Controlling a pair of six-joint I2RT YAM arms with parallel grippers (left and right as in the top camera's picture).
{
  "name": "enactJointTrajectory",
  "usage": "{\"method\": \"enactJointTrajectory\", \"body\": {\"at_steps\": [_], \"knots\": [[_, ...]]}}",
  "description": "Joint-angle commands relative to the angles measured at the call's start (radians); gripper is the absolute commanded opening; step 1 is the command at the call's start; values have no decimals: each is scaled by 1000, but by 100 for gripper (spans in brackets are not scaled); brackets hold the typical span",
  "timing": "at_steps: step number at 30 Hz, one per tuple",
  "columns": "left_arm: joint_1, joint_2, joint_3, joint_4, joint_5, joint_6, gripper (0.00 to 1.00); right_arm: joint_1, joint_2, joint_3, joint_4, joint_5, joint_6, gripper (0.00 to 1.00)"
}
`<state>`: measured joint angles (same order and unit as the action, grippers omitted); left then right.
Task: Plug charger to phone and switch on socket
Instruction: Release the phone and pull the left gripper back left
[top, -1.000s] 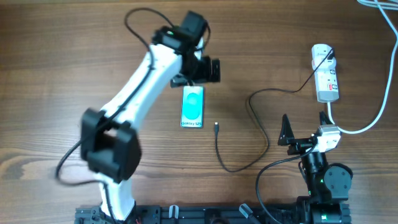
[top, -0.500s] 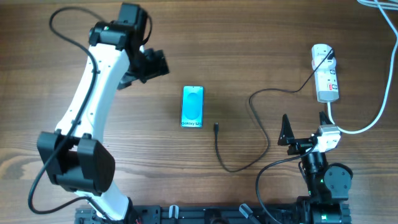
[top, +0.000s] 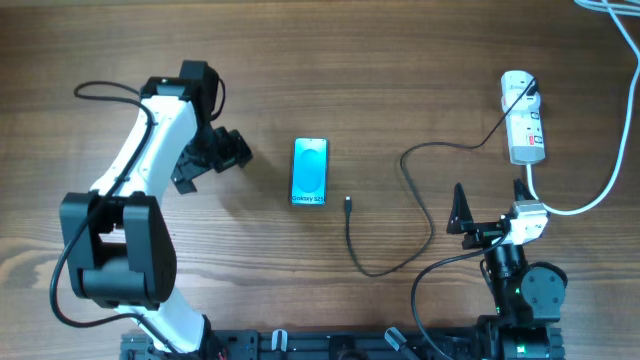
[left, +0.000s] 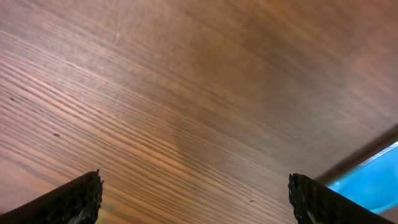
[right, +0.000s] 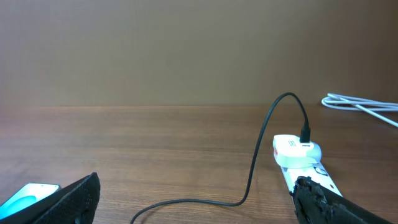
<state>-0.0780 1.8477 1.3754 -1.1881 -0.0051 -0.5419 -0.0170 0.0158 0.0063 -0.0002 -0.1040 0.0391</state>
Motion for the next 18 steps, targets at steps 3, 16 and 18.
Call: {"method": "enactJointTrajectory", "body": {"at_steps": [3,16,18], "knots": [[83,3,-18,37,122,-77,100,-4,-5,0,3,-1,-11,100],[255,3,-18,-8,150,-147,100,-4,-6,0,3,-1,-11,100],[252,3,-18,-8,150,-147,100,-4,-6,0,3,-1,-11,100]]}}
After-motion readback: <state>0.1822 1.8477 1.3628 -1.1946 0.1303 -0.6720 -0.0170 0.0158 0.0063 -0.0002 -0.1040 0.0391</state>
